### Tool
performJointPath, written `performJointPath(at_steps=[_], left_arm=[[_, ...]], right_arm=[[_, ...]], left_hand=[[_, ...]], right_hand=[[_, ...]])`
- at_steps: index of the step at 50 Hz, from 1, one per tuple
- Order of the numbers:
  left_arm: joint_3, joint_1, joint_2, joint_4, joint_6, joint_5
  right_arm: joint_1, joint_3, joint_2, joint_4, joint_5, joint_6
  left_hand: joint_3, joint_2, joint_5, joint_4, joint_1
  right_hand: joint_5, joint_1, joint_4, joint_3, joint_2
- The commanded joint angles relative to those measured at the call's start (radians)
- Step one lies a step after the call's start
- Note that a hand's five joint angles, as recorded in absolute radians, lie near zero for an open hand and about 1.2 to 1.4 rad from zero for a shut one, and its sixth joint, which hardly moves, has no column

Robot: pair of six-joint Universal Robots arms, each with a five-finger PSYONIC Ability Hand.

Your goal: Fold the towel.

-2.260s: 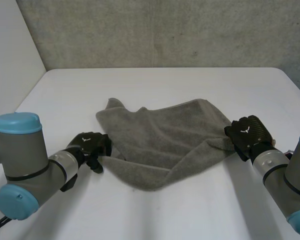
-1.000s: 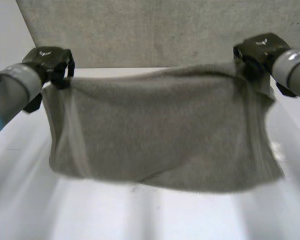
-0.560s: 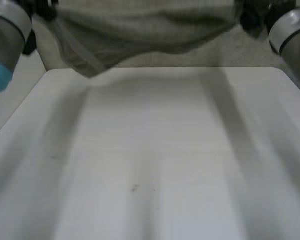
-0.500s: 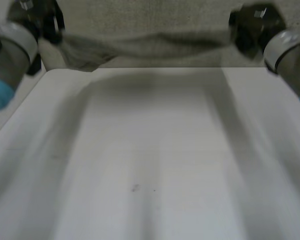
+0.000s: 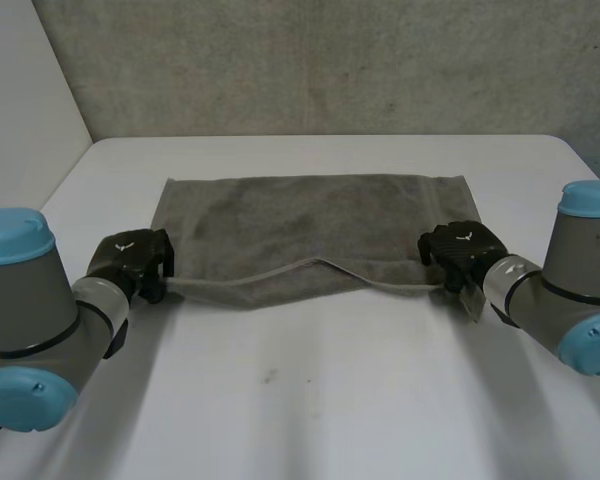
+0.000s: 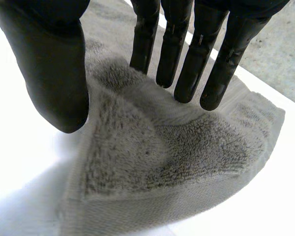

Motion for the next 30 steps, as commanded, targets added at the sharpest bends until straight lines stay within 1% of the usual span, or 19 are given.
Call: performJointPath(at_steps=[1,4,6,7,9,10,12,15,17,21,24,30], left_arm=[[-0.010,0.003,0.030,0.000,-0.003,0.002],[-0.017,0.003,0.032,0.003,-0.003,0.002],[-0.019,0.003,0.032,0.006,-0.003,0.002],[-0.019,0.003,0.032,0.006,-0.003,0.002],[-0.020,0.003,0.032,0.007,-0.003,0.002],[-0.020,0.003,0.032,0.007,-0.003,0.002],[-0.022,0.003,0.032,0.007,-0.003,0.002],[-0.022,0.005,0.032,0.007,-0.003,0.000],[-0.025,0.009,0.032,0.007,-0.003,0.002],[-0.033,0.014,0.033,0.012,-0.003,0.002],[-0.034,0.017,0.032,0.018,-0.003,0.002],[-0.034,0.019,0.032,0.019,-0.003,0.002]], right_arm=[[0.001,0.129,-0.141,-0.030,0.011,0.024],[0.003,0.155,-0.157,-0.044,0.025,0.039],[0.004,0.195,-0.170,-0.073,0.057,0.068],[0.004,0.195,-0.171,-0.073,0.057,0.068],[0.008,0.224,-0.171,-0.108,0.088,0.074],[0.008,0.224,-0.171,-0.108,0.088,0.074],[0.006,0.253,-0.171,-0.145,0.127,0.073],[0.006,0.264,-0.172,-0.159,0.146,0.071],[0.004,0.281,-0.175,-0.165,0.177,0.068],[0.004,0.293,-0.189,-0.163,0.181,0.073],[0.004,0.298,-0.200,-0.159,0.178,0.076],[0.009,0.308,-0.189,-0.163,0.175,0.079]], left_hand=[[0.178,0.177,0.189,0.177,0.199],[0.178,0.177,0.189,0.177,0.199],[0.178,0.177,0.189,0.177,0.199],[0.178,0.177,0.189,0.177,0.199],[0.178,0.177,0.189,0.177,0.199],[0.178,0.177,0.189,0.177,0.199],[0.178,0.177,0.189,0.177,0.199],[0.178,0.177,0.189,0.177,0.199],[0.178,0.177,0.189,0.177,0.199],[0.178,0.177,0.189,0.177,0.199],[0.178,0.177,0.189,0.177,0.199],[0.178,0.177,0.189,0.177,0.199]], right_hand=[[0.000,-0.031,-0.035,-0.048,-0.067],[0.006,-0.025,-0.029,-0.042,-0.061],[0.030,-0.002,-0.006,-0.019,-0.037],[0.030,-0.001,-0.005,-0.019,-0.037],[0.094,0.063,0.059,0.046,0.027],[0.094,0.063,0.059,0.046,0.027],[0.144,0.113,0.109,0.096,0.077],[0.206,0.175,0.171,0.158,0.139],[0.276,0.245,0.241,0.228,0.209],[0.288,0.257,0.253,0.240,0.221],[0.244,0.213,0.209,0.196,0.177],[0.235,0.204,0.200,0.187,0.168]])
